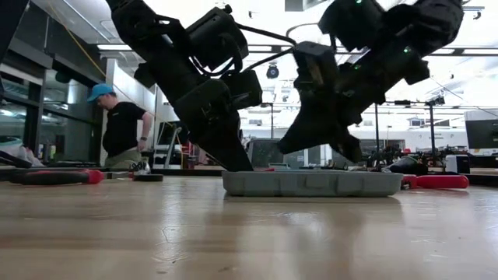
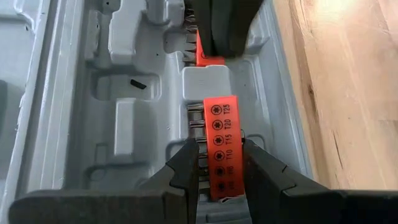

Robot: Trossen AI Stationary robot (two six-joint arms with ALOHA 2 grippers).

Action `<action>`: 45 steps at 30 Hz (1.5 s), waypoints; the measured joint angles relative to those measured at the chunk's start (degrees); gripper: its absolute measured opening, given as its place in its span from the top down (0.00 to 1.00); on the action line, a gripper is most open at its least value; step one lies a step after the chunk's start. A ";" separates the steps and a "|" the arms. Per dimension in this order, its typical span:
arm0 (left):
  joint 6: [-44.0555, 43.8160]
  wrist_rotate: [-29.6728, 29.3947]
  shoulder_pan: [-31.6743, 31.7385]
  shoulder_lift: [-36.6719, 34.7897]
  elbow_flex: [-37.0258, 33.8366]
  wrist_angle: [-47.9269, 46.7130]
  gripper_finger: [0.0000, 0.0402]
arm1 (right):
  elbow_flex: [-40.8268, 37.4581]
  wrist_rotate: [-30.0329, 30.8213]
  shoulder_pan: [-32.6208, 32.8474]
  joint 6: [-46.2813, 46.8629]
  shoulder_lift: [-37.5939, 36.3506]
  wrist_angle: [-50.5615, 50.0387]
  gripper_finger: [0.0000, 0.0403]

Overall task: Prefit tool cases
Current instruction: Put the orange terminal block into the gray prefit tool case

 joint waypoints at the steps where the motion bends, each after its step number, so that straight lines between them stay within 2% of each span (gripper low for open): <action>1: 0.00 -0.01 0.00 0.00 0.00 -0.02 0.80 | 0.55 -0.55 -0.01 -0.31 0.52 0.02 1.00; 5: 0.00 -0.21 0.00 0.00 0.00 -0.11 0.80 | 3.36 -1.42 -0.01 -2.73 2.75 -0.98 1.00; 13: 0.00 -0.65 -0.04 0.00 0.00 -0.30 0.80 | 9.93 -1.46 -0.03 -7.68 7.08 -10.65 1.00; 22: 0.00 -1.05 -0.07 0.00 -0.02 -0.40 0.79 | 10.27 -1.78 -0.03 -7.53 8.23 -11.46 1.00; 35: -0.15 -1.84 1.23 -1.29 3.91 -1.97 0.62 | 10.16 -2.08 0.03 -8.89 8.29 -15.18 1.00; 45: -2.87 1.35 2.55 -3.24 6.47 -9.22 0.58 | 10.24 -2.25 0.74 -9.24 10.41 -15.85 1.00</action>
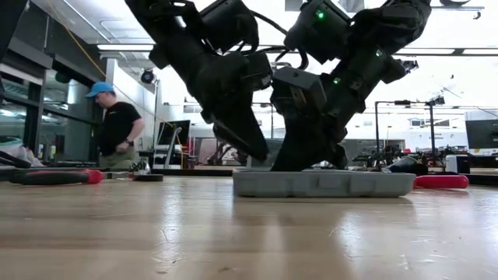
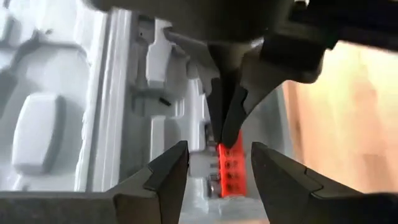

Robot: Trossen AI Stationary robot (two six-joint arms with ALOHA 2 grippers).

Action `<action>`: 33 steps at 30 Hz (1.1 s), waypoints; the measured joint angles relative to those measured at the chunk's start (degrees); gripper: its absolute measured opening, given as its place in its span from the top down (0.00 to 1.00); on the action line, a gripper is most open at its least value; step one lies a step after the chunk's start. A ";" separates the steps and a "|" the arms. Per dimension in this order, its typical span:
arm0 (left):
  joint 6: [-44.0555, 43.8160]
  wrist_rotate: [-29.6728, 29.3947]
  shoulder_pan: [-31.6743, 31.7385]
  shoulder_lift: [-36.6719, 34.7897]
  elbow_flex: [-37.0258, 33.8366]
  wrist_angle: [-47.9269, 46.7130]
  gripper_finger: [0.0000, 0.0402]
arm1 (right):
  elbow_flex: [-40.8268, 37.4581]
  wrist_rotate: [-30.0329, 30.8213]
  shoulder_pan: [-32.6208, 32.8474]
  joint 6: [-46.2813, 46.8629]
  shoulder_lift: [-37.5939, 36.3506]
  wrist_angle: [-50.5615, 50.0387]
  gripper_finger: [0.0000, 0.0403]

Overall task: Prefit tool cases
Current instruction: Put the orange terminal block into the gray prefit tool case, then put the orange nut driver into the gray prefit tool case

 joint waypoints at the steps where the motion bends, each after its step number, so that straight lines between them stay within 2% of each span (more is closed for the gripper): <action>1: -0.55 0.63 0.27 -0.91 -0.01 -0.41 0.58 | 0.03 0.02 0.27 0.24 0.38 0.39 1.00; 9: -1.18 0.15 1.67 -10.33 0.06 -5.09 0.58 | -0.27 0.26 0.58 1.97 -0.63 1.48 1.00; 16: 0.18 -1.72 1.67 -16.51 -1.01 -9.30 0.58 | -0.63 1.33 0.01 2.50 -6.05 2.62 1.00; 21: 0.83 -3.32 1.67 -18.50 -2.25 -12.14 0.58 | -0.49 4.88 -0.05 2.46 -13.16 2.46 1.00; 26: 4.19 -3.52 1.90 -18.58 -2.25 -14.14 0.58 | -0.39 11.03 -0.05 2.46 -23.33 0.98 1.00; 33: 7.37 -5.18 5.64 -18.60 -2.25 -14.14 0.58 | -0.25 22.90 -0.10 2.87 -39.30 -15.03 1.00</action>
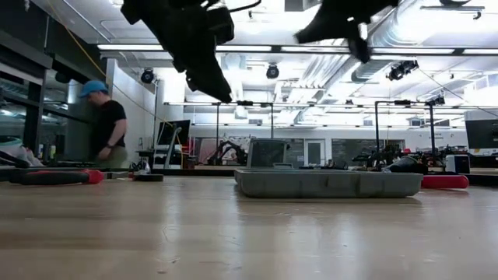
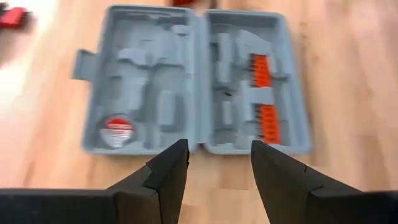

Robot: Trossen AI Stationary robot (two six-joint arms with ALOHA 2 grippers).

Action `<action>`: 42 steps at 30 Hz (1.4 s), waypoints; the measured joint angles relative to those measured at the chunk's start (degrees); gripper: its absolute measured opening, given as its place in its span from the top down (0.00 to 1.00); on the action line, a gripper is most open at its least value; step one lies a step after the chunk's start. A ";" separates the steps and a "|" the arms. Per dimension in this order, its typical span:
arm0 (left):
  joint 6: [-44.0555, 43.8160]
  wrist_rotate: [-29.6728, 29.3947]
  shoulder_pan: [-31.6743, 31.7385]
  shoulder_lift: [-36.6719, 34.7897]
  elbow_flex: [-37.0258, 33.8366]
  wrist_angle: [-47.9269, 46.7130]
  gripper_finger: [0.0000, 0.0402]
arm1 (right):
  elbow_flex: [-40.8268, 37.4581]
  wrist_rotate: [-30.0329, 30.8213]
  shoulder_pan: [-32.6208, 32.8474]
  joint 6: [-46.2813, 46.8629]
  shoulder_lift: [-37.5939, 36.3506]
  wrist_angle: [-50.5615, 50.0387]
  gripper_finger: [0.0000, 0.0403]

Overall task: Prefit tool cases
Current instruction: Put the orange nut driver into the gray prefit tool case

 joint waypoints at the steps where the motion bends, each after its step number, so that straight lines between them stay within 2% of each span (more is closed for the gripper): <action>1: 0.02 -0.07 0.84 0.00 0.00 -0.08 0.58 | 0.00 1.22 0.00 0.37 -1.82 -3.13 1.00; 5: 1.85 -0.26 3.96 0.00 0.00 0.57 0.58 | 0.05 3.78 -0.48 10.88 -7.24 -20.36 1.00; 8: 3.20 -0.24 5.86 0.00 0.00 0.54 0.58 | 0.02 3.11 -0.74 19.38 -7.38 -35.80 1.00; 10: 3.36 -0.22 6.64 0.00 0.00 0.54 0.58 | -0.83 1.54 -0.74 20.93 -6.41 -40.52 1.00; 14: 3.39 -0.20 7.31 0.00 0.00 0.50 0.58 | -5.11 -1.19 -1.05 21.37 -3.76 -40.77 1.00; 19: 3.39 1.29 7.26 0.00 0.00 0.48 0.58 | -12.86 -6.06 -2.19 27.19 -1.37 -37.19 0.99; 25: 3.03 2.82 7.18 0.00 0.00 0.29 0.58 | -19.87 -12.72 -2.97 28.93 -1.39 -27.95 0.85; 34: 3.02 2.75 7.17 0.02 0.00 -0.24 0.58 | -18.30 -9.35 -2.97 28.65 -1.52 -28.45 0.62; 42: 3.01 2.36 7.20 0.02 0.00 -0.12 0.58 | -17.84 -8.24 -2.97 36.49 -1.55 -40.14 0.59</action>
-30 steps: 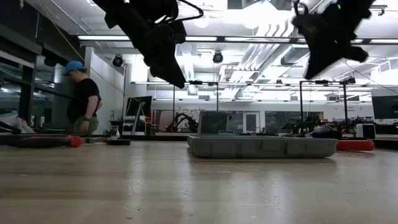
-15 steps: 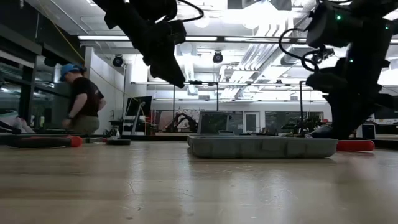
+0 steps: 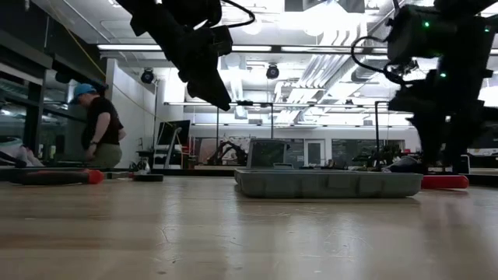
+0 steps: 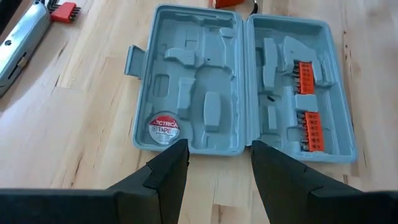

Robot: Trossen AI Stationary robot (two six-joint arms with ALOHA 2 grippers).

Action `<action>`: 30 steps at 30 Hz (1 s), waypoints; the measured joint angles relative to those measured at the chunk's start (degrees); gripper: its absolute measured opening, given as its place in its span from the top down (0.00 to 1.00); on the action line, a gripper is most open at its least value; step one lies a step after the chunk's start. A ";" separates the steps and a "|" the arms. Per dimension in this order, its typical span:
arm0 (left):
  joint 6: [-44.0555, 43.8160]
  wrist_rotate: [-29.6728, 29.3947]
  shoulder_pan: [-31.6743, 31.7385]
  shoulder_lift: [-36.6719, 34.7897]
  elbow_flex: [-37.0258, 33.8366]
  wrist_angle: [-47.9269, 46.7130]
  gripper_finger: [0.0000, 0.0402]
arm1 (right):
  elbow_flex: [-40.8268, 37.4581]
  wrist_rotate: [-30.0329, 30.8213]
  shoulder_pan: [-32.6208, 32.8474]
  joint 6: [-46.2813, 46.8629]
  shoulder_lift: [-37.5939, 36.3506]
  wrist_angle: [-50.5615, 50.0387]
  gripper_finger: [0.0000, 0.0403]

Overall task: Prefit tool cases
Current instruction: Put the orange nut driver into the gray prefit tool case

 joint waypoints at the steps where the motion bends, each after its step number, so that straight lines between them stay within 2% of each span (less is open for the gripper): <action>1: 0.01 0.00 0.00 0.00 0.00 0.05 0.58 | 0.00 0.00 0.00 0.92 0.00 -1.29 0.59; 15: 0.79 1.10 0.00 2.72 -0.04 0.45 0.58 | -0.15 0.85 -0.25 2.14 1.22 0.43 0.59; 18: 1.01 2.42 0.00 3.19 -0.04 0.41 0.58 | -0.17 0.42 -1.20 1.45 3.31 1.66 0.59; 24: 2.05 3.15 0.06 3.17 -0.04 -0.17 0.58 | -0.17 -4.22 -4.23 -3.85 10.93 8.00 0.59; 30: 3.33 2.97 0.59 3.17 -0.04 -4.82 0.58 | 0.57 -5.69 -5.18 -3.87 17.02 7.87 0.59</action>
